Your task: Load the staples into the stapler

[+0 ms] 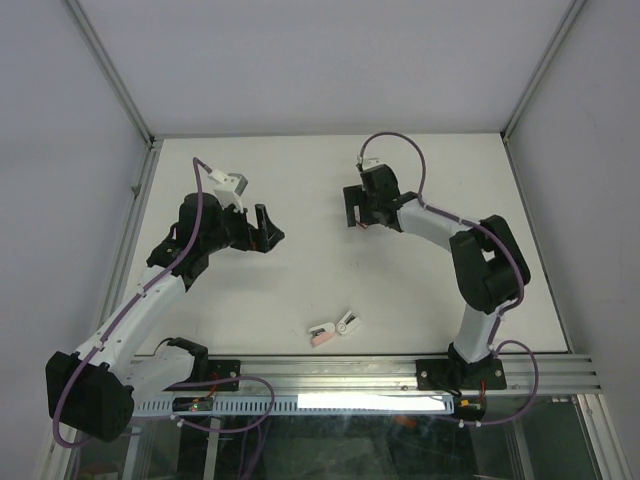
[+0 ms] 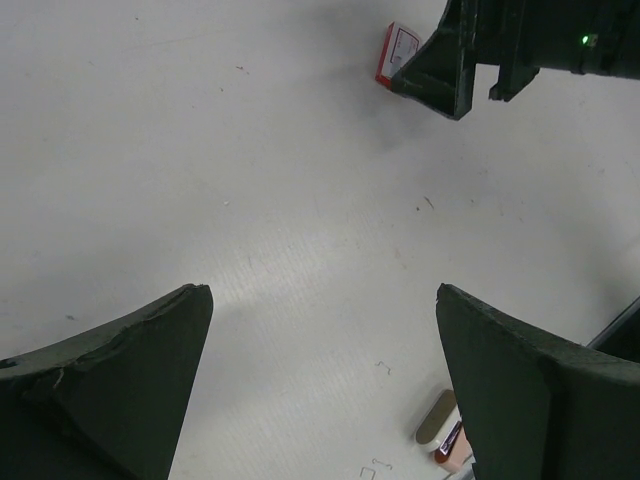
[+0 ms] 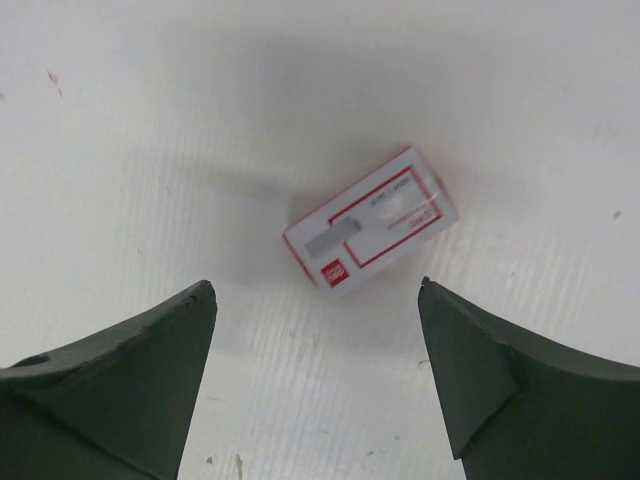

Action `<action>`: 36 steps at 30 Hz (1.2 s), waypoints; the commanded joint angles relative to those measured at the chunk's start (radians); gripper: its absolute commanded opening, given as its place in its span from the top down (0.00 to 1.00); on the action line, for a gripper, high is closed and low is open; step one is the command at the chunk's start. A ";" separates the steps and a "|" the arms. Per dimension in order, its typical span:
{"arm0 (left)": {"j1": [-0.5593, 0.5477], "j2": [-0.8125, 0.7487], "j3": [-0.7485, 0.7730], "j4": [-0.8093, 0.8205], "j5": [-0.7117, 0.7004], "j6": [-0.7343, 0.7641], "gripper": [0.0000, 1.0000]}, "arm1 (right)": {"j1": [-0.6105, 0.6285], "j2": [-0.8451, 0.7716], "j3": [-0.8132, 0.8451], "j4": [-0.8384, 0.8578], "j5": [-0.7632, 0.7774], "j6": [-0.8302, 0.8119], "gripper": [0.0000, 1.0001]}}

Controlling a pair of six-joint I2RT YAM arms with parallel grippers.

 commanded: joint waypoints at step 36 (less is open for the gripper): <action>-0.001 0.042 0.017 -0.002 -0.067 0.015 0.01 | -0.033 0.148 0.214 -0.104 -0.452 -0.011 0.28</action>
